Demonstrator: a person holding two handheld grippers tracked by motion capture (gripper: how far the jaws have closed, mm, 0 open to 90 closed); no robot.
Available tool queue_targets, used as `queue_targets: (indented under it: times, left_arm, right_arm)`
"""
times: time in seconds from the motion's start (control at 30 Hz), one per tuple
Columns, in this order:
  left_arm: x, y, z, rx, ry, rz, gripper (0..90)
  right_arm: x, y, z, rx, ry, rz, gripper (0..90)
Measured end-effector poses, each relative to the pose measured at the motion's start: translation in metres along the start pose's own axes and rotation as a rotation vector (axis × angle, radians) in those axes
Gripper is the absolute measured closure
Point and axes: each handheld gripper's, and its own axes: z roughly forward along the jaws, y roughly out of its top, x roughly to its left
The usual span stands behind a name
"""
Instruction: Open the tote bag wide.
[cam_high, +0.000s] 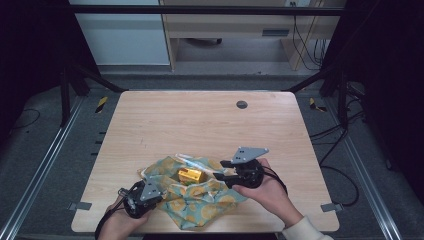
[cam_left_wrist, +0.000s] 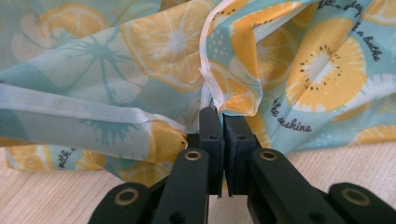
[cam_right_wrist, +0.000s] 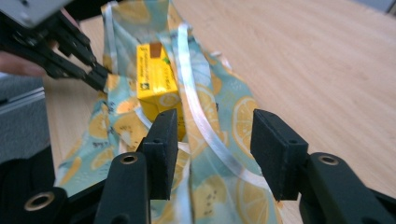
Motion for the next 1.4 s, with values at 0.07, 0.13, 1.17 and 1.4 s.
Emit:
queue_targets:
  times: [0.07, 0.13, 1.17, 1.4]
  left_arm:
    - [0.000, 0.000, 0.000, 0.001, 0.002, -0.001, 87.8]
    - [0.001, -0.001, 0.000, 0.004, 0.008, -0.001, 87.7]
    - [-0.011, 0.022, -0.026, -0.260, -0.023, -0.037, 36.2]
    - [-0.007, 0.024, -0.050, -0.318, -0.023, -0.050, 36.3]
  right_arm:
    - [-0.002, 0.000, 0.005, 0.011, 0.004, -0.006, 51.5]
    - [-0.003, -0.002, 0.014, 0.038, 0.021, -0.007, 50.5]
    - [0.016, -0.015, 0.014, 0.019, 0.117, -0.009, 88.1]
    - [0.014, -0.017, 0.013, 0.017, 0.112, 0.002, 88.0]
